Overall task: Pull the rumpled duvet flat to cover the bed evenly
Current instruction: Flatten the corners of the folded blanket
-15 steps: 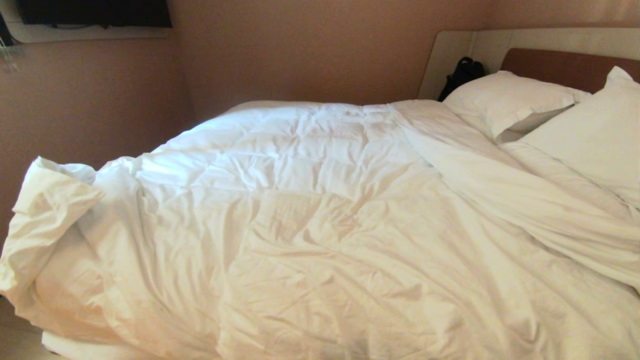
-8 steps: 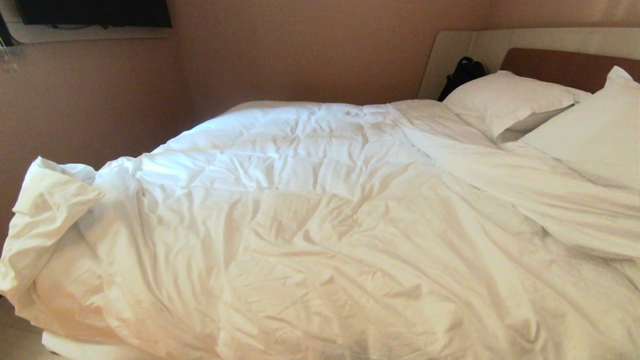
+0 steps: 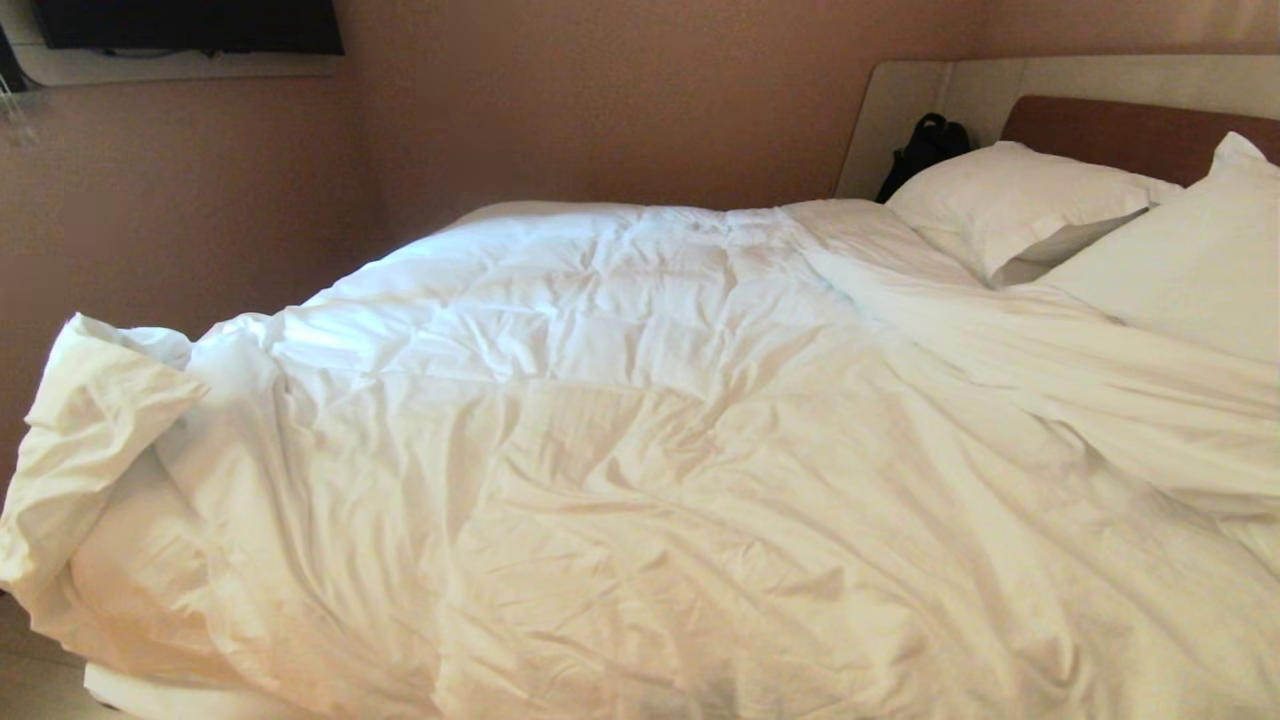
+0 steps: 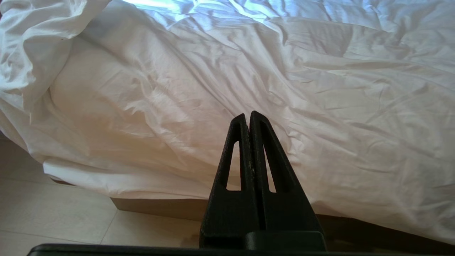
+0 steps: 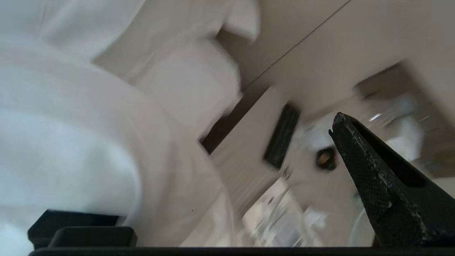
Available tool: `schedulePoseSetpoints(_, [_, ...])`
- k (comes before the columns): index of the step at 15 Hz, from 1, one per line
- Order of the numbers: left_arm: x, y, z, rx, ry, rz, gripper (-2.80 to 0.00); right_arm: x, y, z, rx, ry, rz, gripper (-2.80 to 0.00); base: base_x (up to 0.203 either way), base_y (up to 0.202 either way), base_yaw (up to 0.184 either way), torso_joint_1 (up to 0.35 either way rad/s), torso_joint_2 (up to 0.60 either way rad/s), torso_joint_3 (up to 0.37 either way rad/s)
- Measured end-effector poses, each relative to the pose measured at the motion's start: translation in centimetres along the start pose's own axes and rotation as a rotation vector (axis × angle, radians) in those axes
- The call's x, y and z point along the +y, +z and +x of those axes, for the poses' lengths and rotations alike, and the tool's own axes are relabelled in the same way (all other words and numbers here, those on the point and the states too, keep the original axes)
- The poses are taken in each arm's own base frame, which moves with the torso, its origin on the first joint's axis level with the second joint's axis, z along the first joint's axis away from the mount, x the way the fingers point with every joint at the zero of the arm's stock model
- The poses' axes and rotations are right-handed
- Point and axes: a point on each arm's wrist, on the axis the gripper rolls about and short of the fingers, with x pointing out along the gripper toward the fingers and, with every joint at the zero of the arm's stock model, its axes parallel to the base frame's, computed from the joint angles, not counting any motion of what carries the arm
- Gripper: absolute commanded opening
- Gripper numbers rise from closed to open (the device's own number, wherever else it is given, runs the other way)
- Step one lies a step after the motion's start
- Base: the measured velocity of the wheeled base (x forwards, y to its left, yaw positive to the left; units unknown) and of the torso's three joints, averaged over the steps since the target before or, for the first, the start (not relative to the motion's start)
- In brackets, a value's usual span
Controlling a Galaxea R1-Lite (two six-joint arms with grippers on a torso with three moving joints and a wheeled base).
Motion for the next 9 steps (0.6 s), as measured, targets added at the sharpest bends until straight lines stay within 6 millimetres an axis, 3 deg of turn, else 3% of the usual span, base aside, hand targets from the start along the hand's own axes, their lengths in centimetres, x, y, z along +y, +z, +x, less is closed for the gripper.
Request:
schedulePoseSetpoints(4, [0.0, 0.0, 0.0, 0.0, -0.001, 0.0, -2.8, 0.8, -1.8, -1.4, 0.1, 0.124, -0.013, 0.0, 0.0, 0.0, 0.0, 0.0, 0.0, 0.0])
schedulePoseSetpoints(9, [0.0, 0.0, 0.0, 0.0, 0.0, 0.0, -2.8, 2.8, -6.2, -4.6, 0.272, 0.317, -0.051, 0.0, 0.0, 0.0, 0.0, 0.0, 0.0, 0.0])
